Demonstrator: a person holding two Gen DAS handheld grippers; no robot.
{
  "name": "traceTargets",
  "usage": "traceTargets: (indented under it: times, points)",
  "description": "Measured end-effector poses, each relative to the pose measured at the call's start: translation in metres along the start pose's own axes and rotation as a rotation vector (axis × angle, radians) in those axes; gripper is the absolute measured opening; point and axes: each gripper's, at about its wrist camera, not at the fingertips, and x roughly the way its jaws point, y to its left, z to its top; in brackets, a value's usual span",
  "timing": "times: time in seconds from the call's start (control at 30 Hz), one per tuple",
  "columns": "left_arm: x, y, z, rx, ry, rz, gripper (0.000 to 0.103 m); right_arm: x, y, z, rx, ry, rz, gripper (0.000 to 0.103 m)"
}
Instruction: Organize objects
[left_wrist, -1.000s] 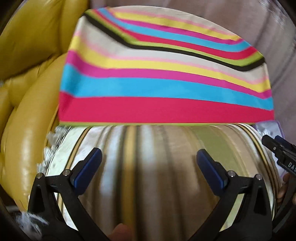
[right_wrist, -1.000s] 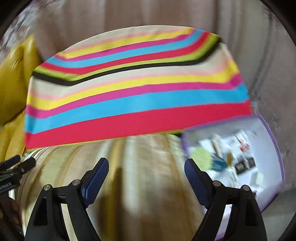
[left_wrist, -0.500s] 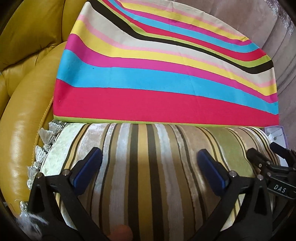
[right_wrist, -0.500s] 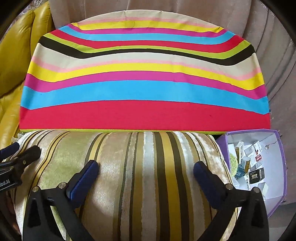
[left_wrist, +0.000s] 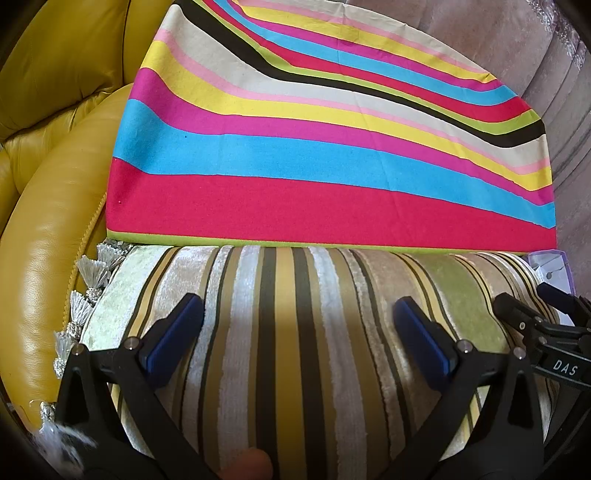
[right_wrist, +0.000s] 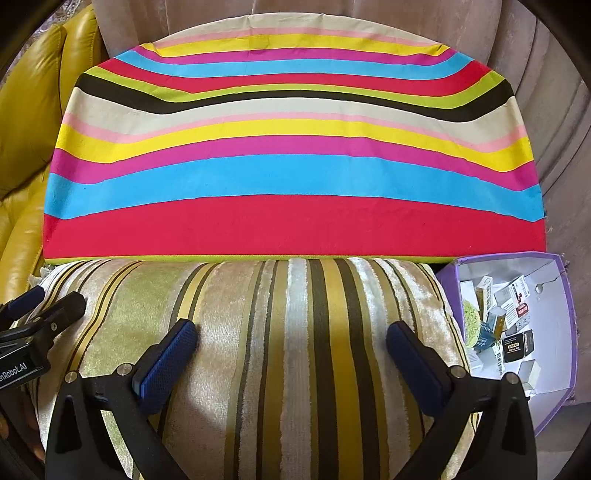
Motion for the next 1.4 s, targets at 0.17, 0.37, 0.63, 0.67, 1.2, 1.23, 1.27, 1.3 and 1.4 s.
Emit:
traceTargets:
  times: [0.17,0.37,0.63,0.67,1.2,1.23,1.27,1.3,1.4]
  points:
    - [-0.0020,0.0013,-0.0014,-0.004,-0.002,-0.004,0.103,0.0000,0.0000,0.0002,0.000,0.000,0.000,0.103]
    - [-0.0017,0.0002,-0.0016,-0.003,-0.002,-0.002,0.103,0.0010,0.0006,0.0001,-0.001,0.000,-0.001,0.103]
    - [-0.0020,0.0007,-0.0016,-0.006,-0.005,-0.010,0.103,0.0022,0.0012,-0.0001,0.000,0.000,-0.001,0.103]
    - [-0.0019,0.0003,-0.0018,-0.005,-0.005,-0.010,0.103,0.0024,0.0002,-0.0004,0.001,0.001,0.000,0.103]
    - [-0.0020,0.0022,-0.0024,-0.004,-0.002,-0.013,0.103,0.0028,-0.0005,0.0000,0.003,0.002,0.001,0.103]
    - [-0.0018,0.0022,-0.0024,-0.002,0.002,-0.014,0.103,0.0027,0.0000,0.0000,0.003,0.002,0.000,0.103]
    - [-0.0018,0.0025,-0.0022,0.000,0.004,-0.016,0.103,0.0029,-0.0003,0.0001,0.003,0.002,0.000,0.103]
    - [-0.0020,0.0032,-0.0022,0.001,0.005,-0.021,0.103,0.0029,-0.0003,0.0002,0.004,0.002,0.001,0.103]
    - [-0.0031,0.0047,-0.0034,0.000,0.002,-0.032,0.103,0.0029,-0.0002,0.0003,0.003,0.002,0.001,0.103]
